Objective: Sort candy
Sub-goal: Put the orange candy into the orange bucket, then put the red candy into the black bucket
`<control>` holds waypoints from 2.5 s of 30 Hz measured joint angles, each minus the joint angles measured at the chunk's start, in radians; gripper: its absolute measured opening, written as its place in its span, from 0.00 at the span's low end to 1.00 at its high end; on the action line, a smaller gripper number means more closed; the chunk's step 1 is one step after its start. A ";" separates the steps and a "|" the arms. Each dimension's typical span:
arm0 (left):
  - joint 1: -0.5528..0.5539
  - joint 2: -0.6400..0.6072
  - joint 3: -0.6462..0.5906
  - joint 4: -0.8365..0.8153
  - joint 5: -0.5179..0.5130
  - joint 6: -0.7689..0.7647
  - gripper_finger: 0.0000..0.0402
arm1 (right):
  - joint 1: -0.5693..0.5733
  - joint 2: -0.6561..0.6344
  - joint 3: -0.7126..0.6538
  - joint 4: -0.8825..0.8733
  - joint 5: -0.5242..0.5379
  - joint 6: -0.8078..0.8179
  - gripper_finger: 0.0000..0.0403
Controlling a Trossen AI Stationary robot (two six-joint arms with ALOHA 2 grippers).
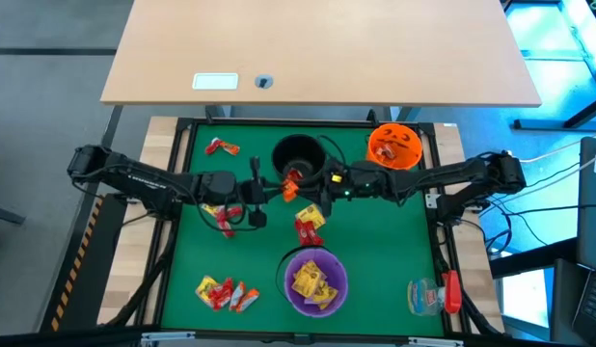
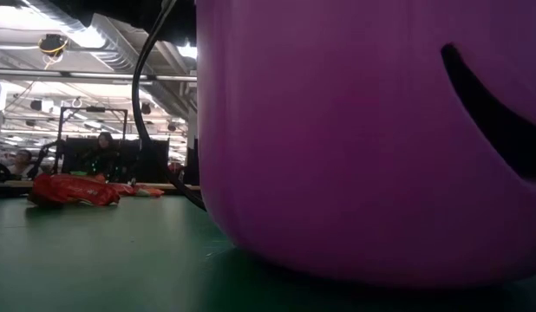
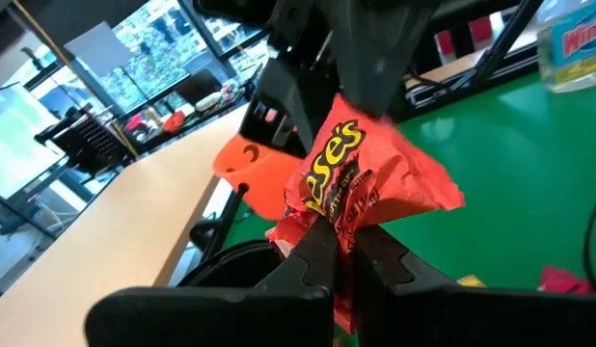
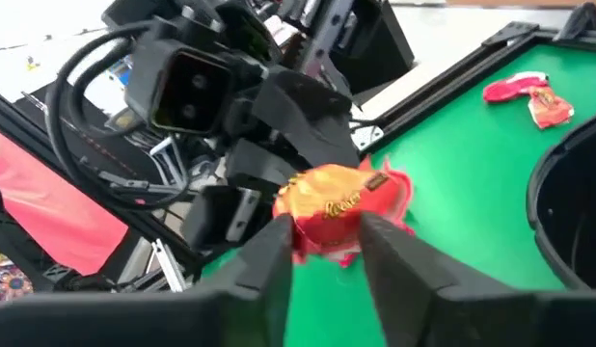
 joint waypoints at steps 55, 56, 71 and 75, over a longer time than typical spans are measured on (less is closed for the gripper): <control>0.050 -0.084 0.071 -0.109 0.285 -0.339 0.53 | -0.267 -0.437 0.068 -1.511 0.507 0.109 0.00; 0.049 -0.084 0.071 -0.107 0.286 -0.343 0.53 | -0.277 -0.437 0.063 -1.511 0.506 0.116 0.00; 0.012 -0.084 0.071 -0.122 0.287 -0.365 0.53 | -0.317 -0.437 0.060 -1.499 0.483 0.101 0.41; 0.012 -0.084 0.071 -0.174 0.284 -0.366 0.53 | -0.317 -0.453 0.059 -1.455 0.453 0.056 0.47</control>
